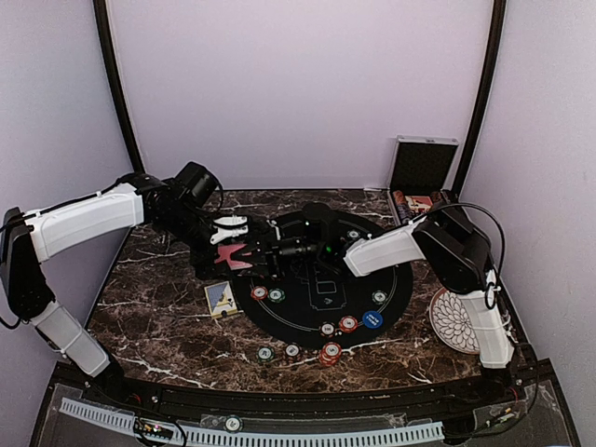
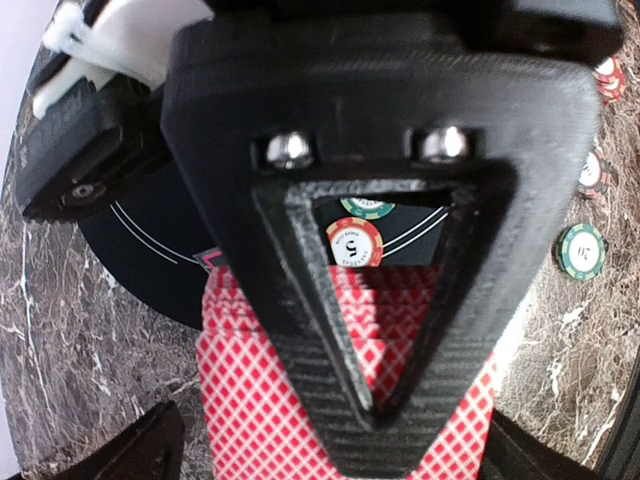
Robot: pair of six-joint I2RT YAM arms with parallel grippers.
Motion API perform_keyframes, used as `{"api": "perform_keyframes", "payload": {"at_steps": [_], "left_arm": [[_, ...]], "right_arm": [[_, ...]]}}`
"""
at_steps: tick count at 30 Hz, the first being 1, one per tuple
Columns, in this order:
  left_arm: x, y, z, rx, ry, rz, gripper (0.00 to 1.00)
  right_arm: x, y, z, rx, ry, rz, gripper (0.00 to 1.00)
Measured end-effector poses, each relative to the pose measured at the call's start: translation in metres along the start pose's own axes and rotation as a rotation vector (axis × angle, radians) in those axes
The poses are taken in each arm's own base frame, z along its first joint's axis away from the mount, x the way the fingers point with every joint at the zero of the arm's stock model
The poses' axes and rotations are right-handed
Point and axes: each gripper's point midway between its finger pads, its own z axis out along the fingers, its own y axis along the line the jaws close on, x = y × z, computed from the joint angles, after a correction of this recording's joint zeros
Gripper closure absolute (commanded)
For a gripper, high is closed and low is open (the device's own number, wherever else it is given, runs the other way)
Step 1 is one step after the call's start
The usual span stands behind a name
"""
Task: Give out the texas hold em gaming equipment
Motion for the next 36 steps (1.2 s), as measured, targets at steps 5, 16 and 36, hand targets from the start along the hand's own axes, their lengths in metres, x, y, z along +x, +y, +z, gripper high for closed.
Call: {"api": "perform_keyframes", "payload": {"at_steps": [5, 16, 36], "left_arm": [[-0.002, -0.004, -0.001, 0.024, -0.005, 0.002, 0.02], [0.007, -0.015, 0.014, 0.104, 0.048, 0.020, 0.19], [0.004, -0.001, 0.011, 0.043, 0.059, 0.025, 0.67]], "right_arm": [[0.000, -0.003, 0.000, 0.006, 0.001, 0.006, 1.00], [0.004, -0.001, 0.003, 0.012, 0.023, -0.005, 1.00], [-0.002, -0.006, 0.004, 0.040, 0.000, -0.019, 0.69]]}}
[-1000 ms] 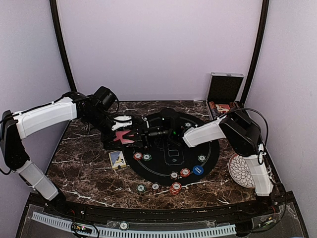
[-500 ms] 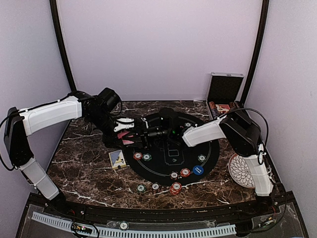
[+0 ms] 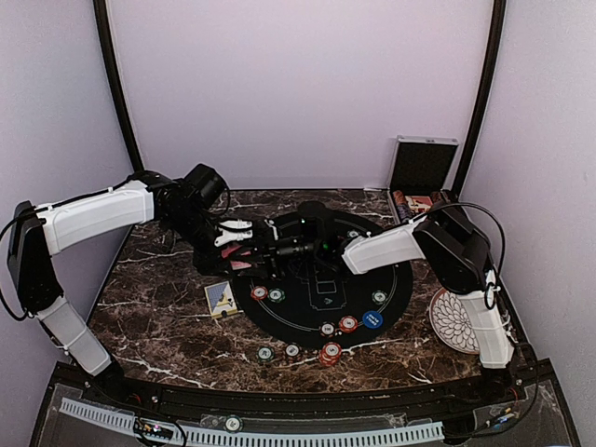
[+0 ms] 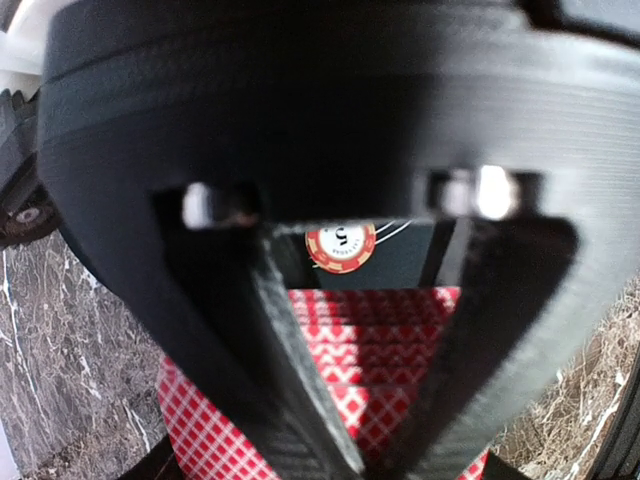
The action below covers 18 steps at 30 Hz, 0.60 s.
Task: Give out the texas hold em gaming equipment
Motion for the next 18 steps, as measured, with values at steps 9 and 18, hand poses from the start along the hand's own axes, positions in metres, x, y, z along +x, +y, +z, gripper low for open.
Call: {"api": "perform_keyframes", "payload": {"at_steps": [9, 18], "left_arm": [[-0.003, 0.004, 0.000, -0.017, -0.011, 0.009, 0.68], [0.003, 0.004, 0.001, -0.025, 0.016, 0.017, 0.71]], "right_arm": [[-0.001, 0.003, 0.003, -0.007, 0.012, -0.009, 0.64], [-0.003, -0.014, 0.003, 0.073, 0.001, -0.042, 0.59]]}}
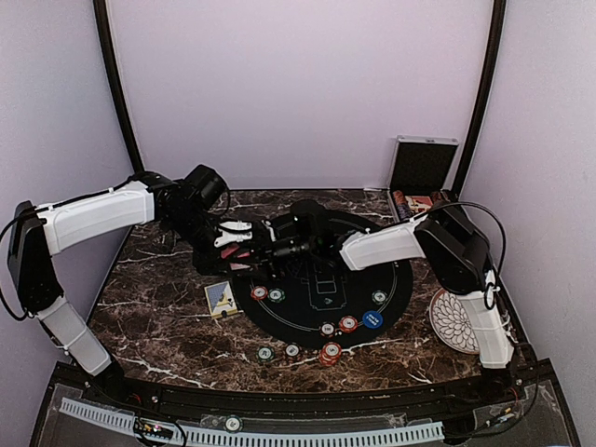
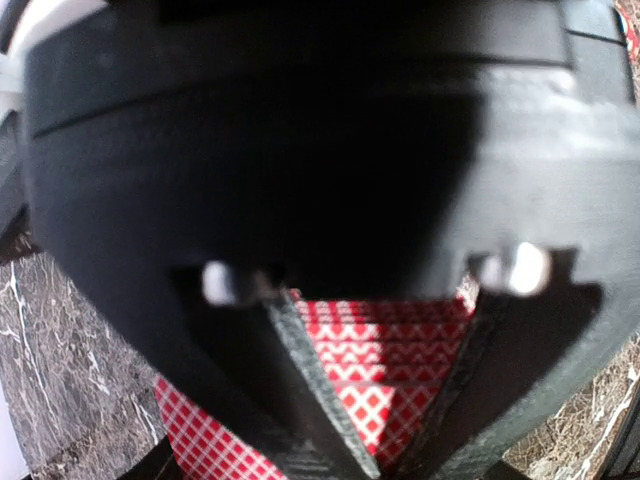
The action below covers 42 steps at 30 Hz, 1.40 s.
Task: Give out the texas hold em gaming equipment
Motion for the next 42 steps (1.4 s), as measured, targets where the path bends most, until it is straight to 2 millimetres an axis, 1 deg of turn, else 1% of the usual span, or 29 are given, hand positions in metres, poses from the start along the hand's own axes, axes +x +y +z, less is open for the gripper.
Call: {"api": "perform_keyframes", "payload": {"at_steps": [8, 25, 28, 31, 35, 39, 42], "left_arm": [[0.003, -0.001, 0.003, -0.003, 0.007, 0.004, 0.72], [-0.001, 0.000, 0.005, -0.018, -0.010, 0.017, 0.73], [0.002, 0.000, 0.005, -0.025, 0.003, 0.016, 0.73], [0.003, 0.001, 0.004, -0.031, 0.009, 0.016, 0.74], [0.003, 0.001, 0.003, -0.036, 0.009, 0.013, 0.74], [0.003, 0.002, 0.002, -0.041, 0.008, 0.001, 0.74], [0.004, 0.003, 0.002, -0.047, 0.013, -0.005, 0.74]], "right_arm": [[-0.002, -0.005, -0.005, 0.087, -0.021, -0.053, 0.58], [-0.001, -0.007, -0.020, 0.120, -0.058, -0.062, 0.58], [-0.003, -0.009, -0.025, 0.129, -0.070, -0.055, 0.55], [-0.004, -0.011, -0.027, 0.132, -0.076, -0.048, 0.49], [-0.005, -0.009, -0.028, 0.119, -0.079, -0.027, 0.40], [-0.006, -0.002, -0.026, 0.082, -0.079, -0.007, 0.39], [-0.007, -0.004, -0.022, 0.066, -0.074, 0.011, 0.39]]}}
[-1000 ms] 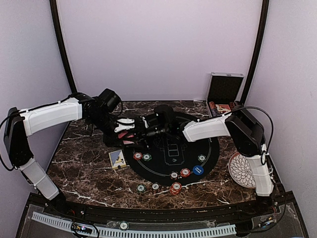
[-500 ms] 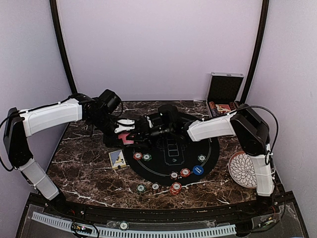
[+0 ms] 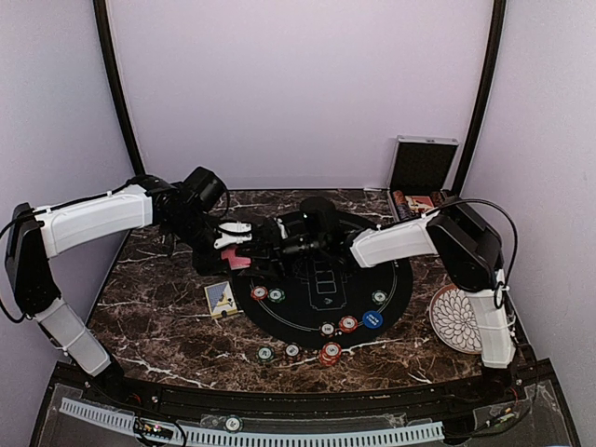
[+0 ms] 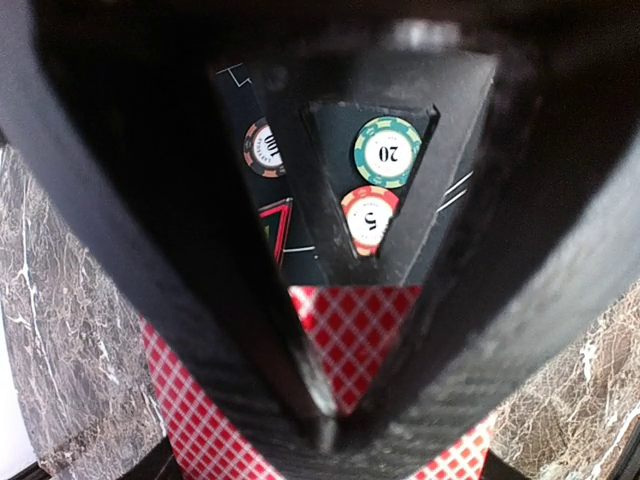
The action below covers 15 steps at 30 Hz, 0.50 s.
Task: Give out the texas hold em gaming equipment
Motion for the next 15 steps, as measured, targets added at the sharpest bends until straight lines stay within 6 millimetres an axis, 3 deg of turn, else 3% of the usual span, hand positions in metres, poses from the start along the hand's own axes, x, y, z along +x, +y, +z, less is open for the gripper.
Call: {"api": "perform_keyframes", "payload": {"at_steps": [15], "left_arm": [[-0.002, -0.002, 0.000, -0.002, 0.003, 0.005, 0.75]], "right_arm": [[-0.007, -0.002, 0.017, 0.003, 0.017, 0.016, 0.42]]}}
